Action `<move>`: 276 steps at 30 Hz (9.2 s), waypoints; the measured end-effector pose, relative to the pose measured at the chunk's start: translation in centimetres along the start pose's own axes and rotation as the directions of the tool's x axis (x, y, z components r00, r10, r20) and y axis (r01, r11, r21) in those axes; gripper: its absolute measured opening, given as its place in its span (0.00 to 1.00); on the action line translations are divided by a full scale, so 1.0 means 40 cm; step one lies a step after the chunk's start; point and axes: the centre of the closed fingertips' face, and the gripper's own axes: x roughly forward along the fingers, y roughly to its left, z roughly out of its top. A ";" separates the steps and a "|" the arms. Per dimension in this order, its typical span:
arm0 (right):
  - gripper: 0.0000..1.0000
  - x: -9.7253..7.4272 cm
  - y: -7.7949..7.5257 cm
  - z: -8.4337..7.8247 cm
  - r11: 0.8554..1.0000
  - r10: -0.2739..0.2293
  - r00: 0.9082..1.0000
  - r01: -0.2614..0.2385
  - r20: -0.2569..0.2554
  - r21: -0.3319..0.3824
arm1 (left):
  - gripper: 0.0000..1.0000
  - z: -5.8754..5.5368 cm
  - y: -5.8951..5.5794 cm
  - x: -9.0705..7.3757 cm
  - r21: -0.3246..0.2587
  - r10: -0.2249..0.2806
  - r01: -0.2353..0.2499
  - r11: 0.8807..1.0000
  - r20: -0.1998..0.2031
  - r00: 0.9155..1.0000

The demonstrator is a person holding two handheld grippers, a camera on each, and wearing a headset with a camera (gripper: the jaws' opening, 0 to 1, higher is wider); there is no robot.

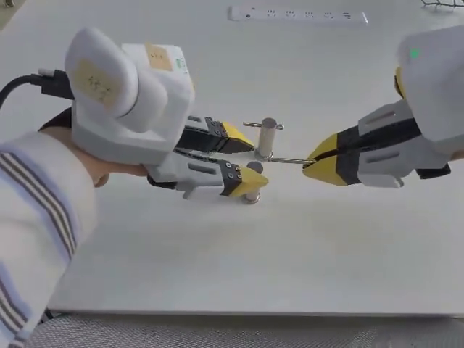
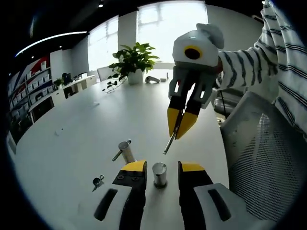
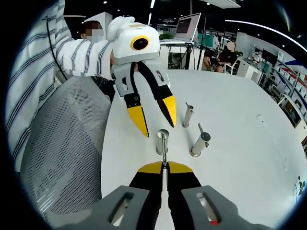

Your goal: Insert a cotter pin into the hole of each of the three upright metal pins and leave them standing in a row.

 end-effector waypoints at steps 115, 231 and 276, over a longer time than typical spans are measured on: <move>0.19 0.115 0.006 0.055 0.990 0.105 0.994 -0.102 0.019 -0.094 | 0.65 -0.077 -0.031 -0.015 -0.167 0.027 -0.017 0.986 0.057 0.998; 0.79 -0.096 -0.071 -0.003 0.951 -0.231 0.954 0.179 0.193 0.252 | 0.99 -0.119 -0.078 -0.149 -0.268 0.136 -0.132 0.954 -0.004 0.991; 0.98 -0.117 0.021 -0.119 0.824 -0.353 0.922 0.224 0.162 0.521 | 0.99 -0.119 -0.026 -0.196 -0.387 0.299 -0.251 0.887 0.069 0.952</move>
